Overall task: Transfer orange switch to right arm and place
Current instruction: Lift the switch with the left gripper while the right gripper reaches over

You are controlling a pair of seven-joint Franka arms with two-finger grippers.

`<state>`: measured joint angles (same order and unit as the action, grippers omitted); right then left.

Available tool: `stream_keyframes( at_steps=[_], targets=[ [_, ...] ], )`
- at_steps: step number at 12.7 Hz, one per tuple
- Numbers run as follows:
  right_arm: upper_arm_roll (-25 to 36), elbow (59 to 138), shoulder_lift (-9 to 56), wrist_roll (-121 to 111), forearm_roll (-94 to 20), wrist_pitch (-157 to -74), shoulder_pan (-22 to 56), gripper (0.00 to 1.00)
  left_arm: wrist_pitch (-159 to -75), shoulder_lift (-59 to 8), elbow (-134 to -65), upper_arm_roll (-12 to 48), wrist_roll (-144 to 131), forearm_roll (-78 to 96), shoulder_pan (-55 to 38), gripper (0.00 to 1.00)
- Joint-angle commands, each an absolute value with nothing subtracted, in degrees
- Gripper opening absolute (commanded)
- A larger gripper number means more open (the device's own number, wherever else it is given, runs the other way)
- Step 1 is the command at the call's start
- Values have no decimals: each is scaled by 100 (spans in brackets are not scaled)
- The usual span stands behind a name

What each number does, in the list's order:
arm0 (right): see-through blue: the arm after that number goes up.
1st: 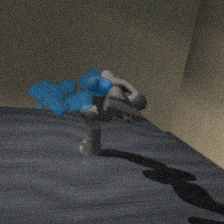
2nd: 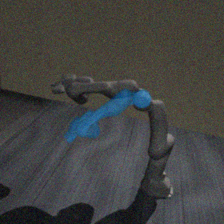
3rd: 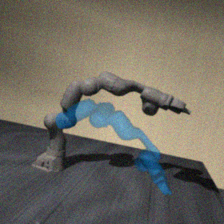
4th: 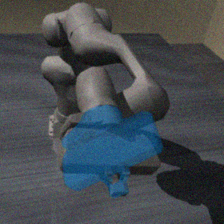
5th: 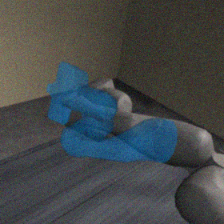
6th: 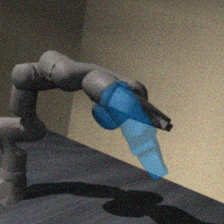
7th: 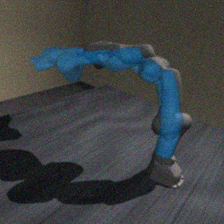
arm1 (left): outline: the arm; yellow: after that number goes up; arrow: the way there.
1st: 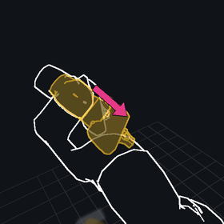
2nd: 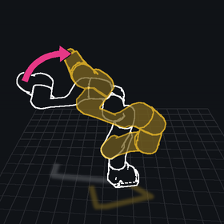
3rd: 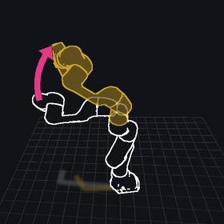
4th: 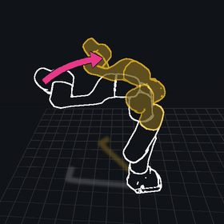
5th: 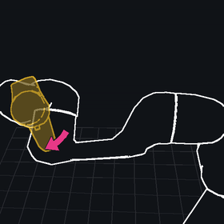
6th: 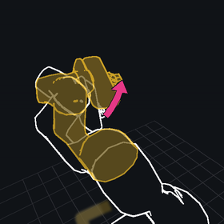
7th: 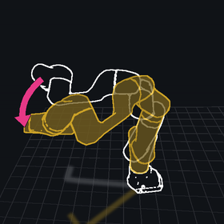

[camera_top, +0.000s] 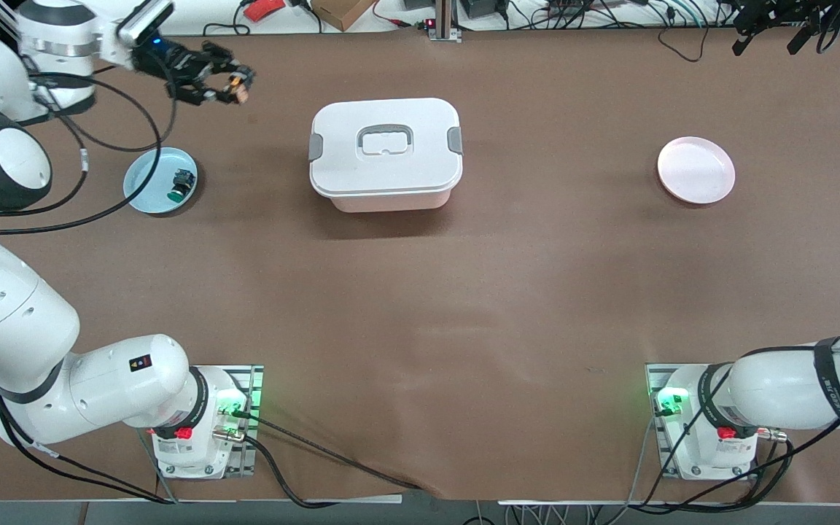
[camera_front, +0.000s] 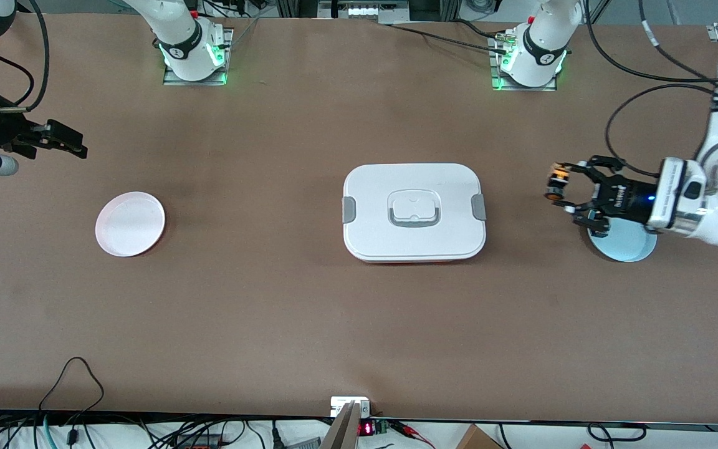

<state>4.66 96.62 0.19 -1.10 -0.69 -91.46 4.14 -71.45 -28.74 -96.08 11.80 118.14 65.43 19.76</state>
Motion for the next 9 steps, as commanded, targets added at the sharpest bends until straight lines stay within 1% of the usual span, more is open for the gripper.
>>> stream_keyframes(
  at_steps=[1,3,6,7,9],
  targets=[
    [431,9686,-35,-70,-201,-9105,422,100,-7310,-2822,-9623,1992,11358,7380,1995,0],
    [431,9686,-35,-97,-1128,-9053,422,100,-8021,-2376,-9947,2503,10997,7863,2039,0],
    [431,9686,52,-44,-2404,-8974,413,100,-8979,-1585,-10694,3118,10934,8734,2057,0],
    [439,9694,88,-79,-2800,-8974,413,100,-9200,-1356,-10844,3198,10916,8893,2048,0],
    [439,9703,201,-9,-3713,-8834,439,100,-9220,-1222,-10907,3226,10776,8895,2057,0]
  ],
)
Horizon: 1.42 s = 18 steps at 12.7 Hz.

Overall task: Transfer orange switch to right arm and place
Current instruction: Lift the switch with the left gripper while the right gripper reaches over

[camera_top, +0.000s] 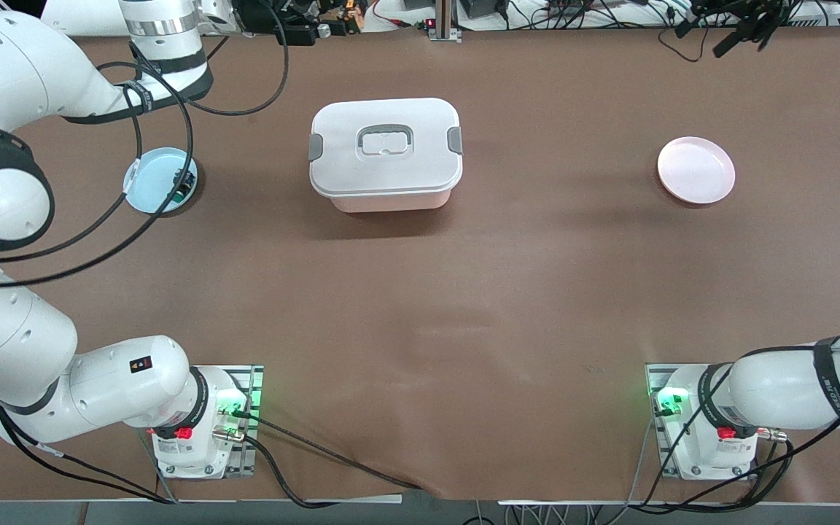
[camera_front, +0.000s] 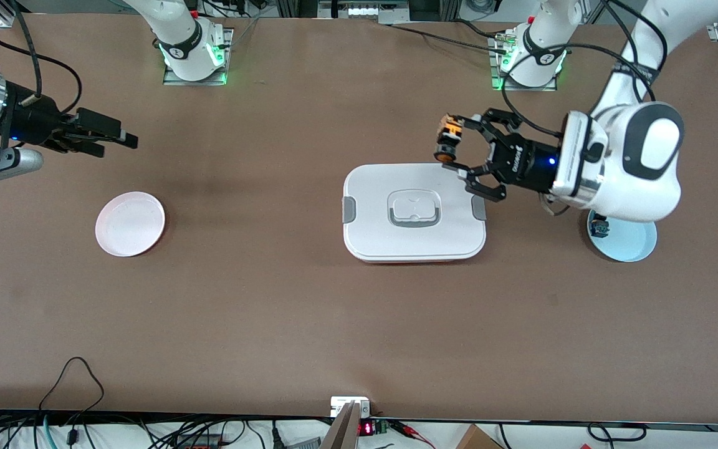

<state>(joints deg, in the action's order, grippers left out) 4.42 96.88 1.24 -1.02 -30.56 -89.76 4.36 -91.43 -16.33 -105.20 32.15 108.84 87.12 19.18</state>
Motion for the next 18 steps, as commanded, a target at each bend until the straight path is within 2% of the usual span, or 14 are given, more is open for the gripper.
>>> stream_keyframes(
  at_steps=[1,5,7,11,14,18],
  targets=[
    [439,9712,315,-9,-4266,-8824,457,100,-9228,-1143,-10959,3226,10775,8895,2057,0],
    [431,9773,824,288,-6323,-8815,640,100,-9255,-160,-11557,3225,10459,8895,2135,0],
    [439,9957,931,404,-7422,-8815,851,100,-9264,-141,-11566,3226,10450,8895,2136,0],
    [439,9949,1299,326,-8671,-8833,1334,100,-9378,-141,-11575,3226,10441,8895,2127,0],
    [439,9896,1415,44,-9323,-9104,1923,100,-9378,-149,-11558,3234,10310,8895,2118,0],
    [439,9870,1424,79,-9430,-10088,2609,100,-9378,-149,-11549,3243,10310,8895,2118,0]
  ],
)
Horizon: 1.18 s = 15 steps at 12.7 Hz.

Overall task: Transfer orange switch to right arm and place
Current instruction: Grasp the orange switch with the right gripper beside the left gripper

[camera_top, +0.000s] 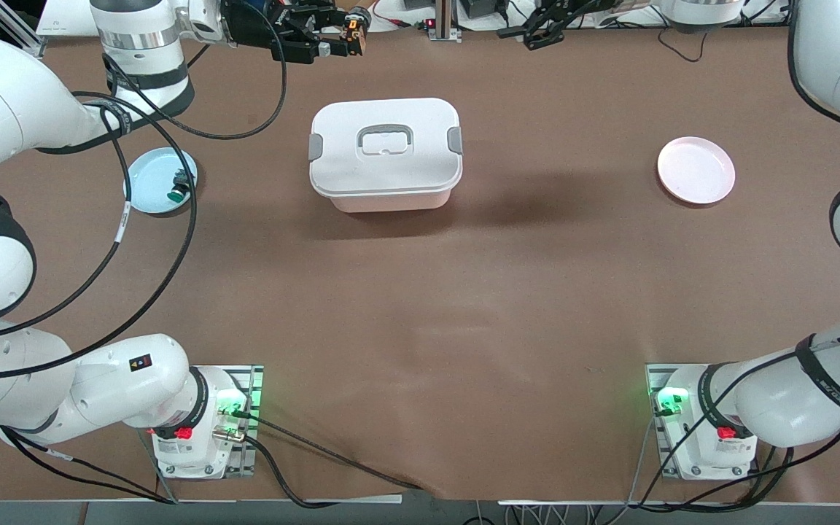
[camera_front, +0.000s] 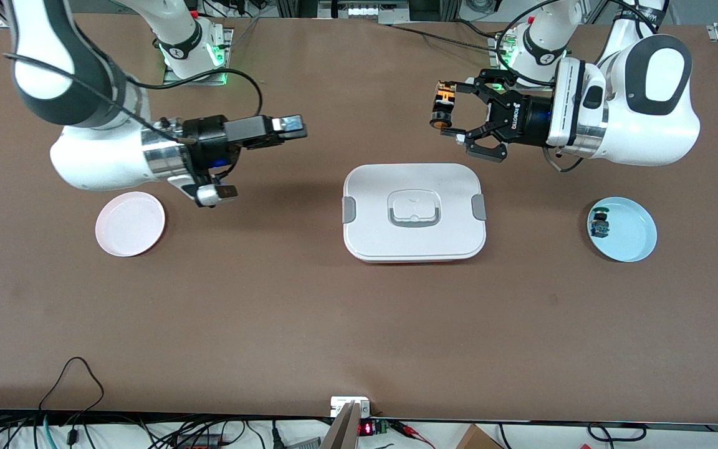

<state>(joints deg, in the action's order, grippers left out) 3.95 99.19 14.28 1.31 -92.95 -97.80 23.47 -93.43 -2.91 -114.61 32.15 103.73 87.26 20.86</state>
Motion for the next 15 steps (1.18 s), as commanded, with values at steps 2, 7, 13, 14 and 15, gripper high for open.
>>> stream_keyframes(
  at_steps=[2,7,13,14,15],
  targets=[
    [431,9704,1424,53,-9431,-10536,2847,100,-9378,-158,-11540,3243,10310,8912,2118,0],
    [431,9598,1424,53,-10195,-11870,3663,100,-9378,-167,-11540,3243,10310,8912,2127,0],
    [431,9492,1450,44,-10187,-13059,4438,100,-9378,-167,-11540,3243,10310,8912,2118,0],
    [431,9431,1450,44,-10195,-13261,4560,100,-9378,-167,-11549,3243,10310,8912,2127,0],
    [422,9326,1529,44,-10195,-13437,4605,100,-9369,-167,-11558,3234,10318,8912,2127,0]
  ],
)
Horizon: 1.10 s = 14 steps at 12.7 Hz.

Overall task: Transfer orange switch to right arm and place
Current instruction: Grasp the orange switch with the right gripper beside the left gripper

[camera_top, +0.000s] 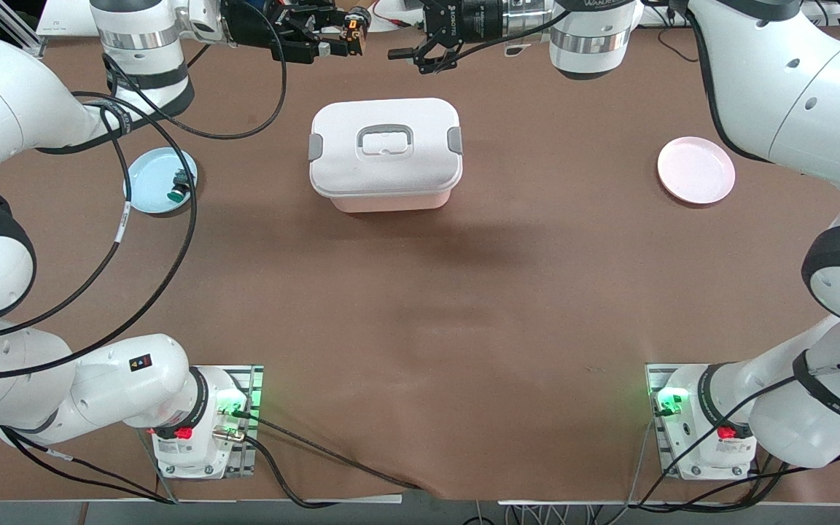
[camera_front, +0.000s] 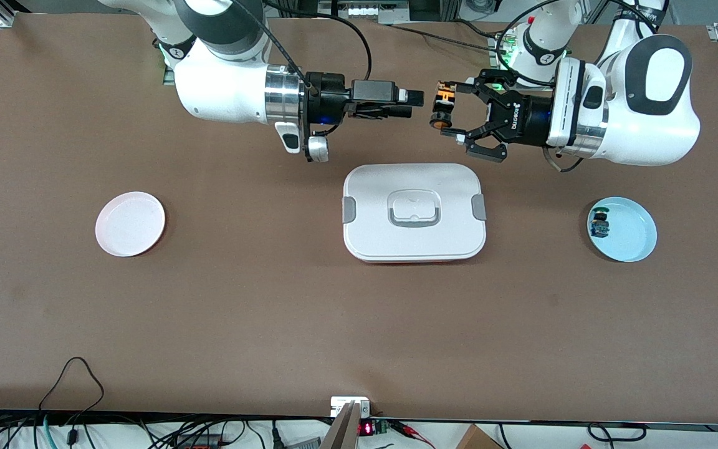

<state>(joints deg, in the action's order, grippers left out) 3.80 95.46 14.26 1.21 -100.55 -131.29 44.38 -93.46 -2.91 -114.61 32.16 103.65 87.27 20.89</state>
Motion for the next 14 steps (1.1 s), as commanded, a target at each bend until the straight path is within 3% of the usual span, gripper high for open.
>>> stream_keyframes(
  at_steps=[1,5,14],
  targets=[
    [370,9203,1608,44,-10187,-13543,4640,100,-9369,-176,-11558,3234,10327,8912,2127,0],
    [185,8983,1775,-148,-10178,-13983,4711,100,-9352,-176,-11549,3234,10318,8912,2127,1],
    [185,8991,1775,-475,-10187,-14045,4799,100,-9325,-176,-11549,3234,10336,8912,2136,1]
  ],
)
